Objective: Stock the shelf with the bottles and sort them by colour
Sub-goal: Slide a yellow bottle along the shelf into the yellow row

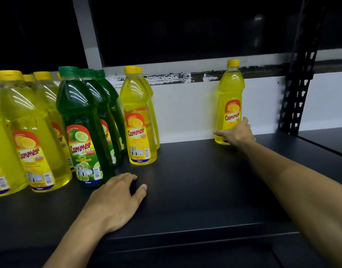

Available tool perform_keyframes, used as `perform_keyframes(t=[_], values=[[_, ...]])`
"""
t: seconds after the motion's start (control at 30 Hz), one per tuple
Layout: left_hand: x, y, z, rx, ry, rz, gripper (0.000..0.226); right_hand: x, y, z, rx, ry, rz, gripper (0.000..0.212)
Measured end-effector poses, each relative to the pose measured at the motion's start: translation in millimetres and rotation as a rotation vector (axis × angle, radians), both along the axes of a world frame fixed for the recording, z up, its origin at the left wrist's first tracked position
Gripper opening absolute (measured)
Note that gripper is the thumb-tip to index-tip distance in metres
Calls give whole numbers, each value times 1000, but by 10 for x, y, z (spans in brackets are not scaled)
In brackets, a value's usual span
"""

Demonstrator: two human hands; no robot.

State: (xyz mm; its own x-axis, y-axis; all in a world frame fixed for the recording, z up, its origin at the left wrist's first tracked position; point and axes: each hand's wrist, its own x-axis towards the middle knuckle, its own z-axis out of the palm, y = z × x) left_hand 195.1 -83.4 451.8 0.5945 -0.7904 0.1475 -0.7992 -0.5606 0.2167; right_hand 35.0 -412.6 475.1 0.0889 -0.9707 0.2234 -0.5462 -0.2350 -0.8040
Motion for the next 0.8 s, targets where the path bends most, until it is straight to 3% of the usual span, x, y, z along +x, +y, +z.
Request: perform_keyframes(t=[0.2, 0.5, 0.8], values=[[12, -21, -5, -19, -9, 10, 55, 68, -52, -13, -34, 28, -17, 90], [-10, -20, -1, -25, -6, -1, 54, -74, 182, -40, -11, 21, 23, 99], [-37, 23, 32, -7, -37, -11, 51, -244, 1090, -66, -26, 94, 182, 104]])
